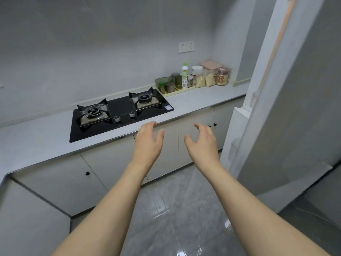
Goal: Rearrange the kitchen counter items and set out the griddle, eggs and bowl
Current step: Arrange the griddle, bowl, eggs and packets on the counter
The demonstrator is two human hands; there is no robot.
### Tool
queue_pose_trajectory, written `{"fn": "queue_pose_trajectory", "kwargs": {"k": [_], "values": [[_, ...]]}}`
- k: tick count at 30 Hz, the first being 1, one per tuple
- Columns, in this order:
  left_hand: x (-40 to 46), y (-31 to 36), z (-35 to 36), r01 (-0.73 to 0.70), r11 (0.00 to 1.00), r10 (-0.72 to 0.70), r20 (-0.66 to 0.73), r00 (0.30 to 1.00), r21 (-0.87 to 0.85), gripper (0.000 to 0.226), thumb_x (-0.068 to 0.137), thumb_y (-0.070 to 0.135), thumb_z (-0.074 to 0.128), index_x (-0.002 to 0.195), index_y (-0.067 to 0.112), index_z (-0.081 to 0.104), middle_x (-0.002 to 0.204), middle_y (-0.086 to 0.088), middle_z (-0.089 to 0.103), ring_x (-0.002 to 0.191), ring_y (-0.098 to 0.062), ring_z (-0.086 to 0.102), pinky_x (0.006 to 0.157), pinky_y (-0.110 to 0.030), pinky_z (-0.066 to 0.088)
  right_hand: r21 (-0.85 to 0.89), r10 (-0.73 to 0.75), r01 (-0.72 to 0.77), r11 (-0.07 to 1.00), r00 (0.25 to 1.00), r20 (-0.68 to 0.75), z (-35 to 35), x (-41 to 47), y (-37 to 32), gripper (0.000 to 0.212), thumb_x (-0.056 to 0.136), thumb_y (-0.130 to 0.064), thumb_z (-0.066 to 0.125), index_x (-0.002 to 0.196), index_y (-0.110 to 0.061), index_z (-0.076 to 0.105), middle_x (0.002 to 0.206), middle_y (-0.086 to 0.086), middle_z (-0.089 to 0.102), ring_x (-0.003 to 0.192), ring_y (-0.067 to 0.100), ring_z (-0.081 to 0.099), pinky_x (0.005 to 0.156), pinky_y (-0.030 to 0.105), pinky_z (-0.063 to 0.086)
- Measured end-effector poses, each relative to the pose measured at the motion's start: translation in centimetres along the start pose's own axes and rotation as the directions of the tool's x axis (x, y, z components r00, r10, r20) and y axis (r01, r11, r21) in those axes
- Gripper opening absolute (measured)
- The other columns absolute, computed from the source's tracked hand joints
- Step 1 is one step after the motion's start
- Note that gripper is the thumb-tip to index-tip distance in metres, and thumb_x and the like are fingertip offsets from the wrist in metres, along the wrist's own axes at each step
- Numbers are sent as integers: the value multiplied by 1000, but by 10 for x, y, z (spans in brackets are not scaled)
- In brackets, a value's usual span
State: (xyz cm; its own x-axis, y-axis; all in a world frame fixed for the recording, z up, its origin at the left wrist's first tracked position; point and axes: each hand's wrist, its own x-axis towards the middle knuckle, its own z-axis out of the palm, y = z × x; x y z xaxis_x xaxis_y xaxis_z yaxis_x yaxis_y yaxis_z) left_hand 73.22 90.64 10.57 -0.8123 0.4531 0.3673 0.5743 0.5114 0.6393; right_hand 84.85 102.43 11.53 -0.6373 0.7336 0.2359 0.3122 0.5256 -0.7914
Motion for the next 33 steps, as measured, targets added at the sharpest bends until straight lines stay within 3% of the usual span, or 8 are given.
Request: {"fn": "queue_pose_trajectory", "kwargs": {"k": [6, 10, 17, 20, 23, 25, 28, 33], "values": [[-36, 35, 0, 45, 998, -49, -105, 993, -40, 44, 98, 29, 53, 136, 9, 49, 137, -5, 51, 127, -19, 47, 108, -34, 37, 139, -291, 297, 945, 955, -66, -44, -16, 2, 40, 92, -17, 53, 131, -17, 49, 131, -3, 48, 121, 10, 46, 105, 32, 39], [-57, 63, -4, 99, 993, -109, -205, 973, -60, 44, 98, 33, 52, 136, 12, 50, 136, -3, 52, 124, -18, 49, 104, -42, 42, 174, -556, 581, 795, 813, -172, -91, -23, -8, 36, 89, -6, 55, 125, -9, 54, 126, 2, 53, 120, 13, 48, 104, 19, 35], [-80, 126, -15, -9, 997, -16, -342, 940, -72, 38, 98, 27, 53, 133, 14, 52, 131, 2, 53, 120, -12, 50, 94, -28, 45, 171, -723, 819, 548, 567, -396, -156, -23, -27, 34, 83, 4, 56, 116, 3, 61, 120, 14, 60, 116, 24, 54, 104, 34, 42], [-80, 154, -18, -92, 993, 58, -379, 924, -72, 35, 98, 21, 52, 132, 14, 53, 129, 2, 54, 116, -10, 51, 96, -26, 45, 146, -691, 844, 516, 511, -511, -181, -20, -23, 31, 82, 10, 56, 111, 3, 64, 119, 15, 59, 116, 24, 55, 104, 32, 41], [-83, 190, -10, -203, 974, 147, -397, 906, -103, 33, 98, 19, 52, 131, 13, 54, 126, 3, 55, 117, -12, 52, 86, -4, 39, 59, -649, 817, 573, 497, -576, -203, -7, -8, 33, 83, 5, 57, 115, 1, 62, 126, 16, 56, 121, 26, 51, 105, 41, 40], [-87, 214, -1, -312, 944, 240, -433, 869, -103, 35, 98, 17, 53, 132, 11, 53, 126, 4, 53, 120, -13, 51, 97, -17, 42, -26, -648, 792, 610, 480, -591, -212, 2, 6, 35, 85, 0, 56, 120, 0, 60, 132, 16, 53, 126, 30, 48, 104, 49, 39], [-92, 240, 19, -496, 868, 410, -528, 744, -26, 39, 94, 7, 54, 133, 0, 52, 139, -10, 48, 132, -19, 43, 111, -34, 36, -150, -647, 731, 665, 465, -604, -219, 14, 26, 40, 89, -10, 55, 128, -2, 55, 139, 17, 48, 131, 32, 42, 110, 50, 31], [-92, 257, 57, -621, 756, 637, -456, 622, 208, 48, 92, 6, 55, 139, -1, 43, 149, -23, 32, 142, -36, 30, 115, -48, 28, -190, -547, 563, 804, 576, -607, -226, 30, 53, 54, 93, -28, 53, 142, -9, 43, 152, 16, 34, 142, 33, 26, 115, 52, 20]]}}
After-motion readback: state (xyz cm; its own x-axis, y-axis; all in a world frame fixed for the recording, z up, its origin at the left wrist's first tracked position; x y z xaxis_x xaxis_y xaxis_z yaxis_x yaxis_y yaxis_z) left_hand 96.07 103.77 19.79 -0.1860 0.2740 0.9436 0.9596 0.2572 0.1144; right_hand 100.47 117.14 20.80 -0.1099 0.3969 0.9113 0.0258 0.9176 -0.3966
